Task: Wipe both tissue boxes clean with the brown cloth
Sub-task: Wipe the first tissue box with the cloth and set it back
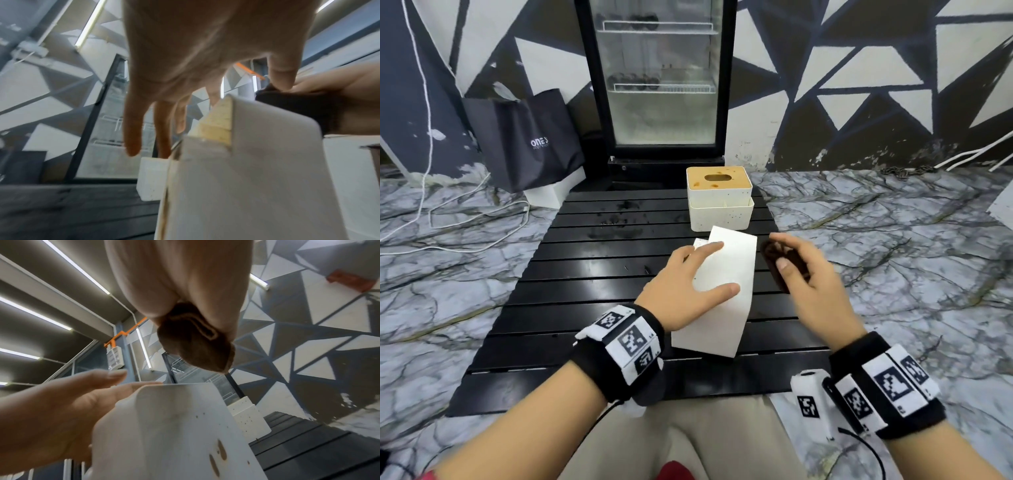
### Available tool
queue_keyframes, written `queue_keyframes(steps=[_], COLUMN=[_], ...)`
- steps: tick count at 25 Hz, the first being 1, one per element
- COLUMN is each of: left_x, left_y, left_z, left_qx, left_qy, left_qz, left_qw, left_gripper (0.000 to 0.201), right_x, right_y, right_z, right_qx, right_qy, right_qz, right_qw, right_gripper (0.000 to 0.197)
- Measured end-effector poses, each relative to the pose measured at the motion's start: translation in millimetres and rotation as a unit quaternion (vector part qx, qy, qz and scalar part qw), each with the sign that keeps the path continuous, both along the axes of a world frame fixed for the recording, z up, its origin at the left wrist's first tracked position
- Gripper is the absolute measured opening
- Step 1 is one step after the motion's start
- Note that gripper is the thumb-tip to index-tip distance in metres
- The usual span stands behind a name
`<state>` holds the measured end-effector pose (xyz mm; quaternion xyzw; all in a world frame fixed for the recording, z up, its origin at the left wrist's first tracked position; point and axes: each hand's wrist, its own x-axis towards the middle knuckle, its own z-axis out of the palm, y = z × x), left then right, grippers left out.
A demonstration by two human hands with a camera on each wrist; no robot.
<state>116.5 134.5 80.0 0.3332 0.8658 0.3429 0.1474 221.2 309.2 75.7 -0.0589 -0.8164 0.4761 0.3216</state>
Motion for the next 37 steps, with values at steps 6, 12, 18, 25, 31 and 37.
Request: queue_keyframes(steps=[6,12,18,25,31,37], left_x=[17.3,-7.5,-27.8,-39.4,-45.2,-47.0], left_y=[25.8,0.9,-31.6,-44.0,-47.2,-46.5], left_z=[-3.8,1.1,12.0,4.1,0.1,-4.2], left_qx=[-0.112,0.009,0.066,0.142,0.180,0.182], left_qy=[0.039,-0.002,-0.056,-0.126,-0.161,-0.156], left_qz=[0.045,0.055,0.058,0.086,0.085,0.102], left_qw=[0.992,0.998,0.995,0.978,0.967,0.966], left_gripper=[0.091,0.093,0.102,0.095,0.086,0.087], right_x=[-8.1,-20.8,-49.9,-57.4,-75.2,-79.4], right_y=[3.9,-11.8,-59.7,-101.9,-103.9,-84.7], right_z=[-11.4,-24.5,-23.2,-40.6,-33.7,-51.9], right_qx=[-0.080,-0.127,-0.129,-0.118,-0.048,-0.099], right_qy=[-0.027,-0.051,-0.041,-0.022,0.015,-0.032], right_qz=[-0.027,-0.009,0.041,0.057,0.067,0.020], right_qw=[0.996,0.991,0.990,0.991,0.997,0.994], right_gripper=[0.033,0.033,0.030,0.044,0.045,0.049])
